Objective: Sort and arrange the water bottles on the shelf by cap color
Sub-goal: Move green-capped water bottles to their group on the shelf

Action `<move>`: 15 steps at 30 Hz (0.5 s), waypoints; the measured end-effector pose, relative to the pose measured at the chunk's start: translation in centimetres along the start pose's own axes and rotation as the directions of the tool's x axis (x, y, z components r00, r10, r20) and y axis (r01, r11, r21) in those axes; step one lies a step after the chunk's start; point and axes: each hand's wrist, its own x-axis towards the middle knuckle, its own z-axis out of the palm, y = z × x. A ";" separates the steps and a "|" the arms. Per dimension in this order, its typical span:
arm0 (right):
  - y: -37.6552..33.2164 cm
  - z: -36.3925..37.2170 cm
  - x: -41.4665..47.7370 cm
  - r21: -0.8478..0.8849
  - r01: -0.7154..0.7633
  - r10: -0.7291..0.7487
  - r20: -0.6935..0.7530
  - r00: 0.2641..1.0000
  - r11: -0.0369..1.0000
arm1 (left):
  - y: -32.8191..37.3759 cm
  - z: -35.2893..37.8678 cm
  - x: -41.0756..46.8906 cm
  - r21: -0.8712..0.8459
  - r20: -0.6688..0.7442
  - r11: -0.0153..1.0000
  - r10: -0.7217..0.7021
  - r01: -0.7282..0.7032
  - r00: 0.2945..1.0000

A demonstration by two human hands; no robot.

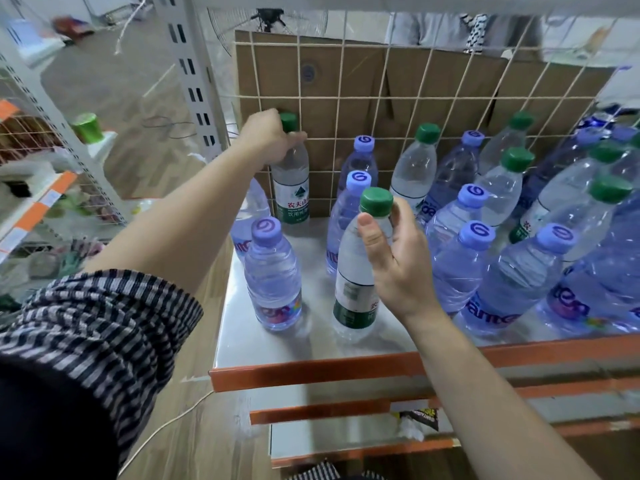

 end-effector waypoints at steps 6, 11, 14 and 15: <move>0.0 -0.4 0.1 0.011 -0.017 0.017 -0.023 1.000 1.000 | 0.4 -1.3 -1.7 -0.066 -0.142 0.984 0.156 -0.167 0.977; -0.8 -0.9 0.6 0.047 -0.003 0.005 -0.049 0.999 0.999 | 2.2 -3.6 -4.9 -0.327 -0.377 0.871 0.236 -0.367 0.896; -1.7 -1.5 1.1 0.081 0.015 -0.010 -0.062 0.998 0.997 | 3.7 -4.7 -6.9 -0.424 -0.444 0.767 0.286 -0.481 0.849; -2.1 -1.8 1.3 0.096 0.023 -0.017 -0.069 0.997 0.995 | 4.2 -4.9 -7.4 -0.420 -0.461 0.747 0.313 -0.515 0.830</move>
